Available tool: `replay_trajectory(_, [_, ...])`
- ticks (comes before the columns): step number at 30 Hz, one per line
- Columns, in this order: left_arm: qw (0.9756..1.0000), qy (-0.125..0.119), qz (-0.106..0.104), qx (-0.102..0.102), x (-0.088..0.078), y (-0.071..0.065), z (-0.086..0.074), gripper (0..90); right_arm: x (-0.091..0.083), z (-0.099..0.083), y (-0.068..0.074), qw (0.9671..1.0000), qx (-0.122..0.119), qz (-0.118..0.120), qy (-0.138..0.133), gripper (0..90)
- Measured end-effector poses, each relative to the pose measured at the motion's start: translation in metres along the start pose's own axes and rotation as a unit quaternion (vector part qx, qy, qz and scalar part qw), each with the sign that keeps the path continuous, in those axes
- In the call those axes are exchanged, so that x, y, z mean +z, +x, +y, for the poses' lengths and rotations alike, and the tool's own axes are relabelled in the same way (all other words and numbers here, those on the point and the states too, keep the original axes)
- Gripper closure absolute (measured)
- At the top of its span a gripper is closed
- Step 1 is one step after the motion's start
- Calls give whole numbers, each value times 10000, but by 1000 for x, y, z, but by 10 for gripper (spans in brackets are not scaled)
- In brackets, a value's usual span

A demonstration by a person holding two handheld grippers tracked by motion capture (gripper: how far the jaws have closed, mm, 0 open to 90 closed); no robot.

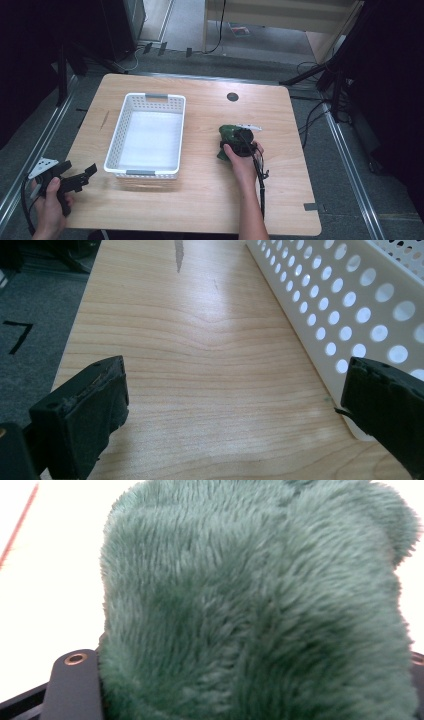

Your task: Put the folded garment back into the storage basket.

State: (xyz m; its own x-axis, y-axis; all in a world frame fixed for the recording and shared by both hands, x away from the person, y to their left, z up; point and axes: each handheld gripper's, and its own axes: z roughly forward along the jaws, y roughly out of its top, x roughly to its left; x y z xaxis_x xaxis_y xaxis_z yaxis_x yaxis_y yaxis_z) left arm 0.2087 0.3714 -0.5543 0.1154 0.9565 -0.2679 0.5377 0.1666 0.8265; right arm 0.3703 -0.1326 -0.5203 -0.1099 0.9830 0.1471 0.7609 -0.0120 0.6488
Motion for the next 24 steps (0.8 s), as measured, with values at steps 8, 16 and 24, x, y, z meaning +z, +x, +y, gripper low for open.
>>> replay_trajectory(8, [10000, -6, -1, -1, 0, 0, 0, 0, -14, 5, 6, 9997, 61, 102, -213, 265])
replay_trajectory(16, [10000, -10, 2, 5, 0, 0, 0, 0, -29, 16, 12, 9992, 165, 112, -339, 264])
replay_trajectory(24, [10000, -30, -2, 14, 0, 0, 0, 0, -45, 25, 26, 9983, 124, 166, -542, 258])
